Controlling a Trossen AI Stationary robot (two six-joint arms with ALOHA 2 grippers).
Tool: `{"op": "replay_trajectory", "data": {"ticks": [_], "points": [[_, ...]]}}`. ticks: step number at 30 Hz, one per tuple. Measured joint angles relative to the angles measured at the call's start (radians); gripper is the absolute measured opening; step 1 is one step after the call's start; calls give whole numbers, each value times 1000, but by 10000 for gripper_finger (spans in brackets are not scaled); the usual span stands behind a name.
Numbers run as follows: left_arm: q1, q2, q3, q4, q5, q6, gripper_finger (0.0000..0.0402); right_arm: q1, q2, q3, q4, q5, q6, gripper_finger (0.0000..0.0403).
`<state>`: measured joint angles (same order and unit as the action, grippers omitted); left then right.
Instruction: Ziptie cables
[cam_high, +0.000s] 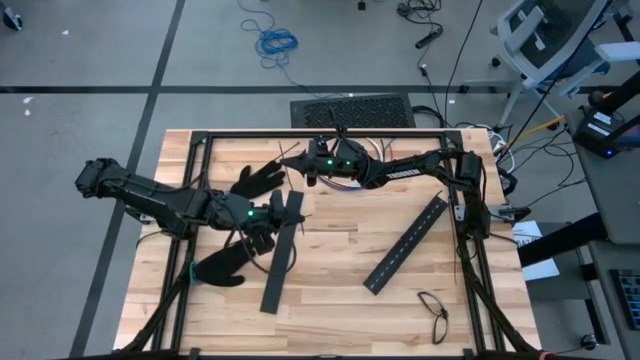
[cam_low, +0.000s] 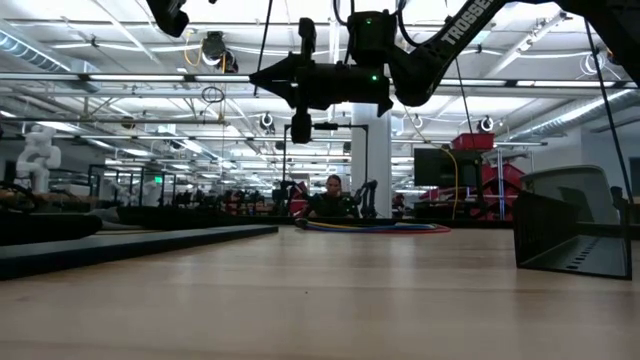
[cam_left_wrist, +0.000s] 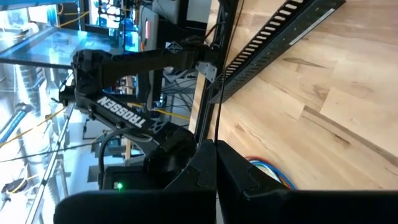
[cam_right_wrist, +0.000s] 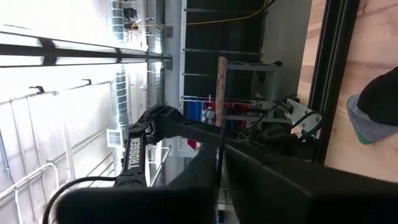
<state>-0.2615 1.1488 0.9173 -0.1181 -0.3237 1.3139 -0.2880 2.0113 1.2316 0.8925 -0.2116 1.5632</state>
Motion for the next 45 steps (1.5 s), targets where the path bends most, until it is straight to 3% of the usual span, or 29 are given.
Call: {"op": "replay_trajectory", "data": {"ticks": [5, 15, 29, 38, 45], "points": [[0, 0, 0, 5, 0, -91, 0, 0, 0, 0, 0, -1, -10, 6], [1, 0, -1, 92, -3, -656, 0, 0, -1, 0, -9, -45, -201, 2], [1, -4, -1, 139, -2, -1420, 0, 7, -1, 0, -13, -113, -644, 1], [16, -53, -95, 172, -21, -1653, 0, -8, -6, 0, 33, -101, -773, 0], [26, -170, -201, 273, -170, -1701, 0, -8, -20, 0, 42, -126, -848, 0]]}}
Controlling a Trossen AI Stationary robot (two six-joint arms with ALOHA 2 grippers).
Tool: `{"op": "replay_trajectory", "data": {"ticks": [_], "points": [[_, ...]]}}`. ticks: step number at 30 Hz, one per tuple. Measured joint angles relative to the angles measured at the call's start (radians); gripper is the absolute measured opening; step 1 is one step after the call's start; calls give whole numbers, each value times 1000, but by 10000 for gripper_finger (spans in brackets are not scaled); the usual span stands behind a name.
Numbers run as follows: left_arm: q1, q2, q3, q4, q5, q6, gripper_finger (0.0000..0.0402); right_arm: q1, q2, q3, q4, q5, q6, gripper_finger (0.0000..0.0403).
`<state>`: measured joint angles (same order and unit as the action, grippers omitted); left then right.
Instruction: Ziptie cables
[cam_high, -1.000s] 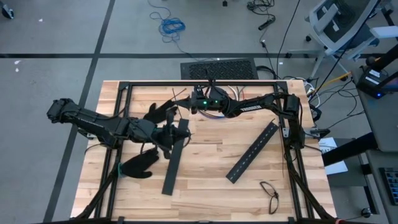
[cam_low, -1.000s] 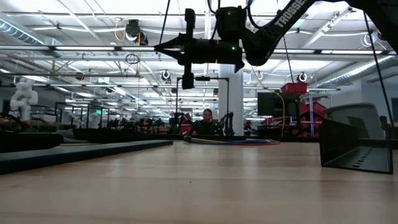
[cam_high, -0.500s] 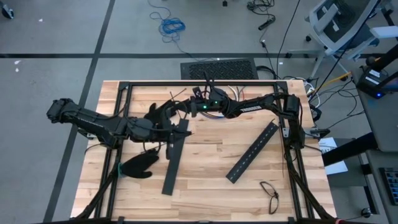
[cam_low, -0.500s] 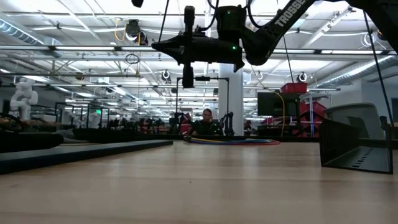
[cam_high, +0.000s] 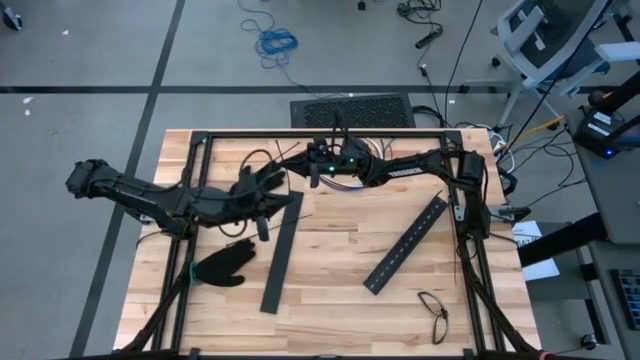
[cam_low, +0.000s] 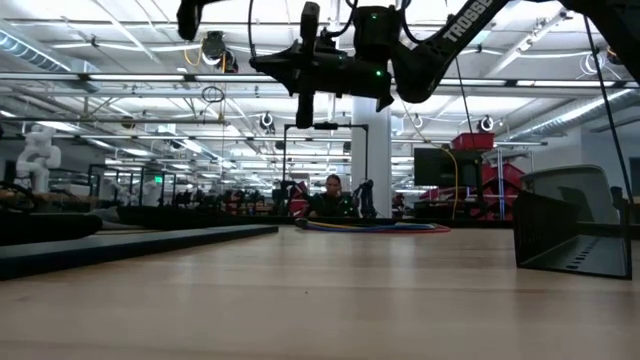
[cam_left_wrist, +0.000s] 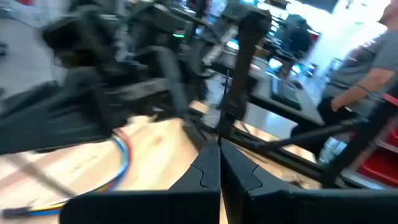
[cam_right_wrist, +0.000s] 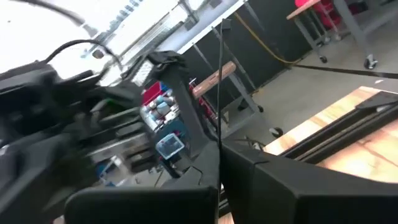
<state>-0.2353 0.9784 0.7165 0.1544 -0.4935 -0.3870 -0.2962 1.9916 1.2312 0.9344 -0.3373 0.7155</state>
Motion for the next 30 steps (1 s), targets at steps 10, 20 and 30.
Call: {"op": "replay_trajectory", "data": {"ticks": [10, 20, 30], "points": [[73, -36, -61, 15, -35, -51, 0, 31, -36, 0, -17, -5, -130, 0], [133, -165, -86, 20, 32, -81, 0, 49, -157, 0, -333, 81, -500, 0], [188, -197, -86, 50, 152, -205, 0, 46, -187, 0, -370, 134, -828, 0]]}}
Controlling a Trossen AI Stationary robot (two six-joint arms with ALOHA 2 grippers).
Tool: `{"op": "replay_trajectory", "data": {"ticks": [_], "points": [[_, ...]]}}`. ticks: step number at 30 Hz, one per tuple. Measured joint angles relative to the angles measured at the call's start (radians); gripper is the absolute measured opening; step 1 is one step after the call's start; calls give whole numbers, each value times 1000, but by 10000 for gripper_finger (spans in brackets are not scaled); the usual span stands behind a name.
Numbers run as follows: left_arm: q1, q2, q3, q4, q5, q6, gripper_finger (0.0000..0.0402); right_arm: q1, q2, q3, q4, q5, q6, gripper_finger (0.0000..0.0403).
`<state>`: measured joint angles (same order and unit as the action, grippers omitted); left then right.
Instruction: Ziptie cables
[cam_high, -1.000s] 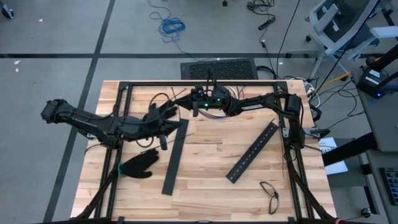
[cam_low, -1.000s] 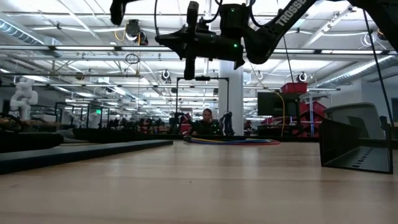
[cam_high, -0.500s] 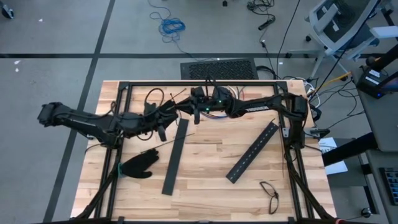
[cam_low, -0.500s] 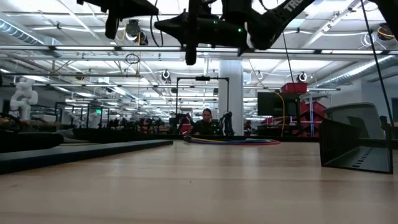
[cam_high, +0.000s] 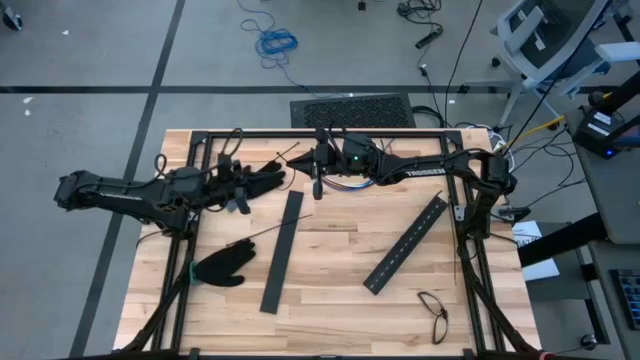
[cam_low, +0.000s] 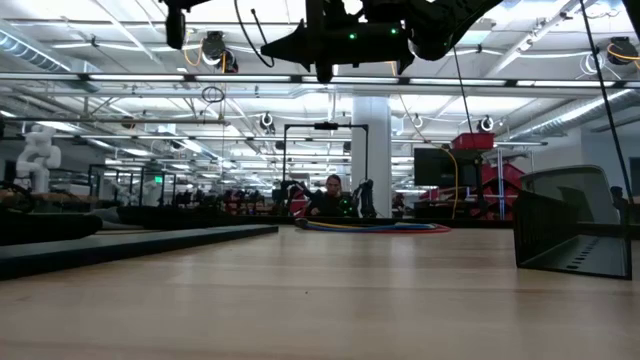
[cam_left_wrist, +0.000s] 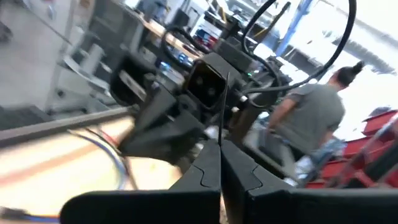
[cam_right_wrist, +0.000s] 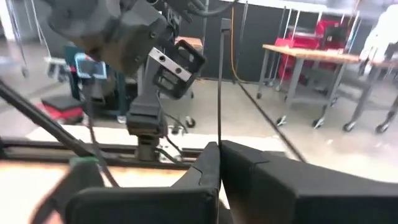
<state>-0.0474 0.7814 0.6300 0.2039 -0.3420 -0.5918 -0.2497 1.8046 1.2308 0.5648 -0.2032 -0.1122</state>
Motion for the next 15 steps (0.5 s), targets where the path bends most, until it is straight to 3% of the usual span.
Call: {"op": "replay_trajectory", "data": {"ticks": [6, 12, 15], "points": [[60, 40, 1, 109, 187, -34, 0, -14, 0, 0, 38, 84, -30, 0], [218, 106, 1, 213, 486, -253, 0, -22, 0, 1, 62, 141, -68, 0], [290, 134, 2, 245, 592, -289, 0, -25, 0, 1, 69, 147, -88, 0]]}}
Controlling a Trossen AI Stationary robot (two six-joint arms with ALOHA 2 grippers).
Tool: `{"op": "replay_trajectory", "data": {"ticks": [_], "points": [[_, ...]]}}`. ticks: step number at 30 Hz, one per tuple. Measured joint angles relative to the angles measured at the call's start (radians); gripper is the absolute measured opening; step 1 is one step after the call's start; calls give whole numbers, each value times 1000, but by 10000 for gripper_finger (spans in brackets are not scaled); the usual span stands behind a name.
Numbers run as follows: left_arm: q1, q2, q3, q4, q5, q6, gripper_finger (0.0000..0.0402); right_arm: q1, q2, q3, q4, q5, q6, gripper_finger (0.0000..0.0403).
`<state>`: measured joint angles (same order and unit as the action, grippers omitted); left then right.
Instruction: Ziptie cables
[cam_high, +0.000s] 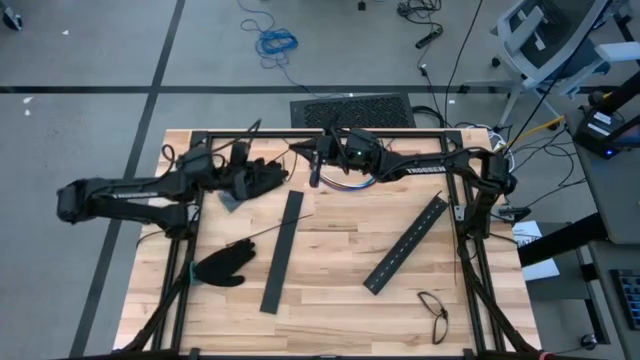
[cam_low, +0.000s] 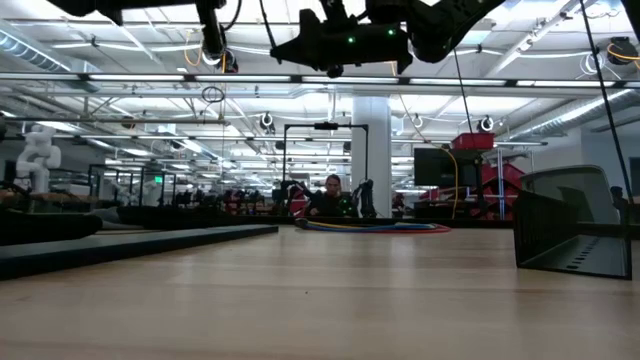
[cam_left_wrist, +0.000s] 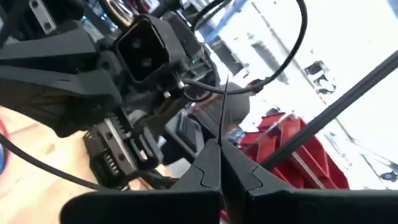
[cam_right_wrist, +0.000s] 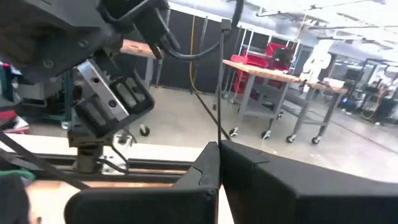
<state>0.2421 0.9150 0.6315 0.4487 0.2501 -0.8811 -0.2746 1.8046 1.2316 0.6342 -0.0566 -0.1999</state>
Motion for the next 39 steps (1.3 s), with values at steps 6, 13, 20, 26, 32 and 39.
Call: {"op": "replay_trajectory", "data": {"ticks": [6, 13, 20, 26, 32, 39], "points": [[118, 50, 0, 73, 183, -125, 0, -27, 0, 0, -2, -127, -27, 0], [142, 52, -13, 80, 252, -107, 0, -114, -17, 0, -12, -228, -23, 0], [190, -12, -241, 337, 116, -177, 0, -189, -123, -52, -36, -312, -22, 0], [222, 13, -290, 505, 114, -47, 0, -181, -134, -81, -37, -325, 51, 0], [231, 71, -223, 421, 237, 157, 0, -125, -54, -83, 45, -269, 139, 0], [231, 162, -168, 478, 290, 208, 0, -91, 13, -65, 180, -151, 147, 0]]}}
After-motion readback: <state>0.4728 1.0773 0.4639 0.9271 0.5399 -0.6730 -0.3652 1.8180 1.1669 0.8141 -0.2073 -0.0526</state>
